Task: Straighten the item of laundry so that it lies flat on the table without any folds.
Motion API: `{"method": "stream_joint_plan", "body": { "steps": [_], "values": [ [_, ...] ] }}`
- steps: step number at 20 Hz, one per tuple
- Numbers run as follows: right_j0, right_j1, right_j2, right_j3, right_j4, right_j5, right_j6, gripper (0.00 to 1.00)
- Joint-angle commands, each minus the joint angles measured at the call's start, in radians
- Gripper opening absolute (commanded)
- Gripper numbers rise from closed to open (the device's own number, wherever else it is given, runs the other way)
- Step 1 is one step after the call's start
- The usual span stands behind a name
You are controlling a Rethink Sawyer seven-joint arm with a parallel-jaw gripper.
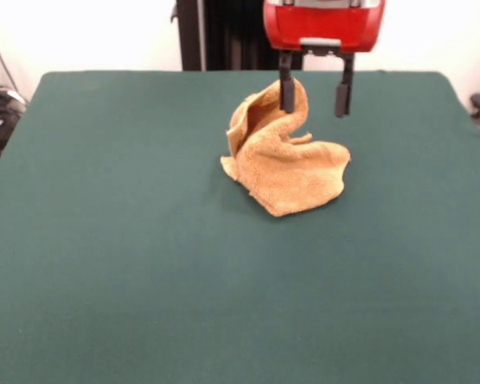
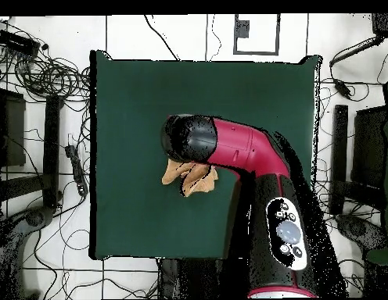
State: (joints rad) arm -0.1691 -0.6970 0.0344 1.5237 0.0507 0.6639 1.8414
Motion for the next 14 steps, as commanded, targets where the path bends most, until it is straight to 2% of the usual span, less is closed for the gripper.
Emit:
{"method": "stream_joint_plan", "body": {
  "steps": [1,6,9,11,14],
  "values": [
    [-0.001,0.024,-0.126,0.133,0.028,0.17,0.286,1.0],
    [0.002,0.002,-0.185,0.097,-0.004,0.225,0.232,1.0],
    [0.01,-0.024,-0.202,0.097,0.019,0.263,0.238,1.0],
    [0.025,-0.04,-0.202,0.162,0.067,0.24,0.286,1.0],
    [0.062,-0.013,-0.187,0.265,0.138,0.1,0.368,1.0]
  ]
}}
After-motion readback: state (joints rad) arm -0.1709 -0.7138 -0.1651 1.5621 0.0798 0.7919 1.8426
